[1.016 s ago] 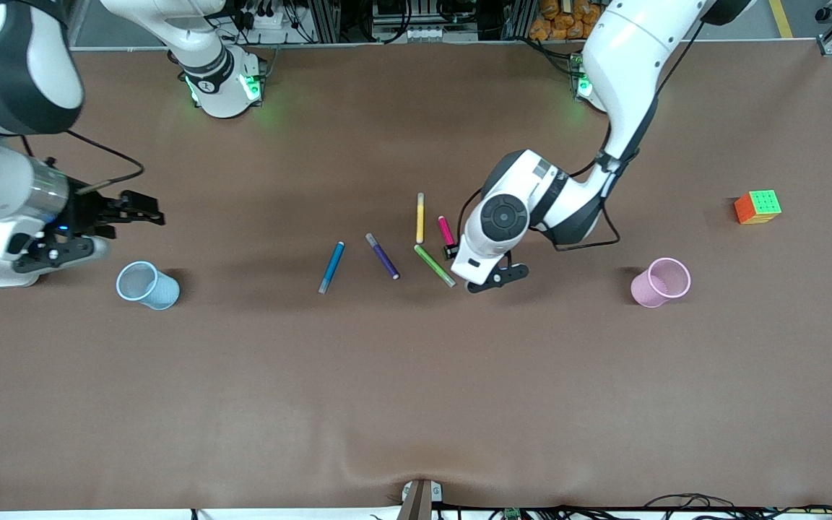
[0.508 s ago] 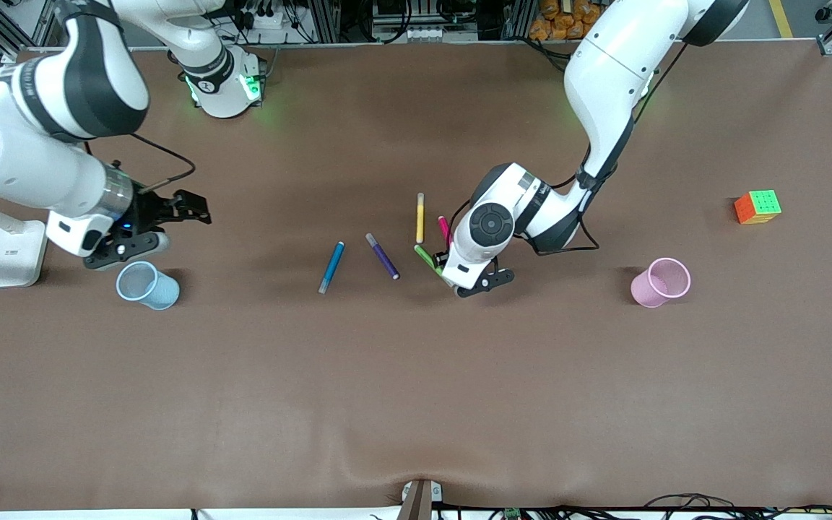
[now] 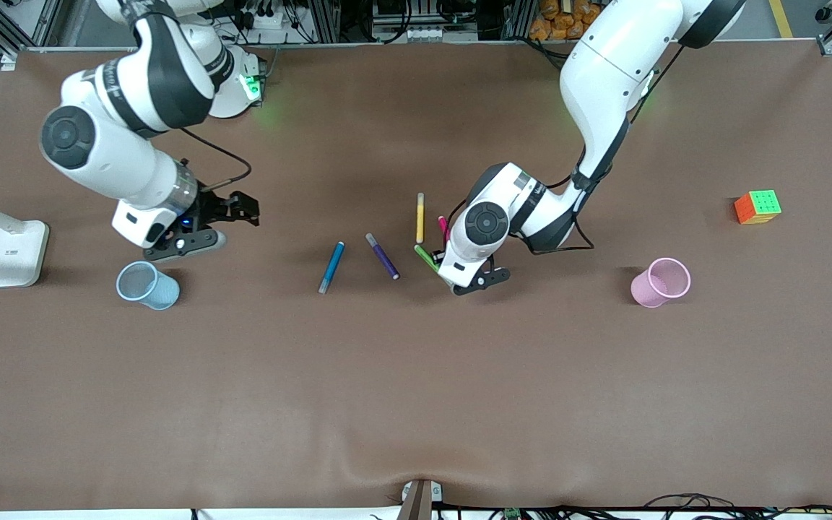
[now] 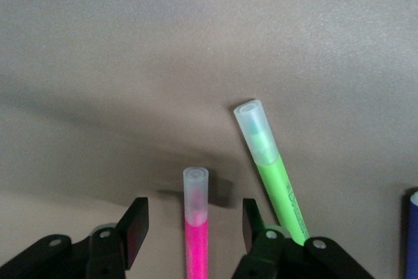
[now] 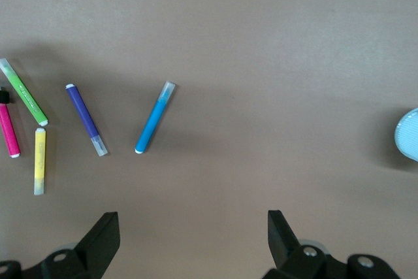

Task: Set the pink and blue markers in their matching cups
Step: 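Grasp the pink marker with the left gripper while the right gripper reaches the blue marker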

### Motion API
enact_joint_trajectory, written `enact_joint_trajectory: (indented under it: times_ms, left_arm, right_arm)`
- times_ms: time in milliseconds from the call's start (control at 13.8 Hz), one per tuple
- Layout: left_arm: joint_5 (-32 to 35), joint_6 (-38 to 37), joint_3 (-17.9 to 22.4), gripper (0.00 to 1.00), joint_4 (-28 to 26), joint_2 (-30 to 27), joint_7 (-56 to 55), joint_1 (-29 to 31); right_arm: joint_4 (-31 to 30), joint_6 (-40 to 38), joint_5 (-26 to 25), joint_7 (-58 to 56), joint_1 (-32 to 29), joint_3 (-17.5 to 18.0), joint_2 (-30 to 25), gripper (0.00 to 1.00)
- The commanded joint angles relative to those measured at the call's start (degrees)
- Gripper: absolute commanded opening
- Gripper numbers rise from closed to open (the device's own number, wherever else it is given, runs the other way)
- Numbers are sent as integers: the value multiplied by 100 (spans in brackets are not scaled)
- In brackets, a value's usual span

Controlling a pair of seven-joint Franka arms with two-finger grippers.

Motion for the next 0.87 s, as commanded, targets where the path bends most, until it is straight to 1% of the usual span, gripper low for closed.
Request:
enact_joint_trajectory:
  times_ms: [0, 73, 218, 290, 508, 726, 798]
  left_arm:
    - [74, 114, 46, 55, 44, 102, -120, -96]
    - [74, 114, 46, 51, 44, 102, -120, -96]
    - [75, 176, 55, 46, 44, 154, -120, -87]
    - [74, 202, 55, 41, 44, 181, -120, -87]
    - [74, 202, 55, 3, 62, 155, -120, -53]
    - [74, 141, 55, 0, 71, 67, -111, -8]
    - [66, 36, 55, 0, 71, -55, -102, 27]
  right_arm:
    - [-209, 164, 47, 164, 139, -41, -132, 100]
    - [-209, 199, 29, 235, 183, -41, -105, 100]
    - [-209, 261, 29, 253, 271, -41, -26, 100]
    - [-209, 278, 29, 262, 272, -41, 9, 100]
    - [-209, 340, 29, 262, 385, -41, 88, 100]
    - [-209, 524, 21, 638, 640, -50, 220, 100]
    - [-209, 655, 12, 727, 710, -50, 298, 100]
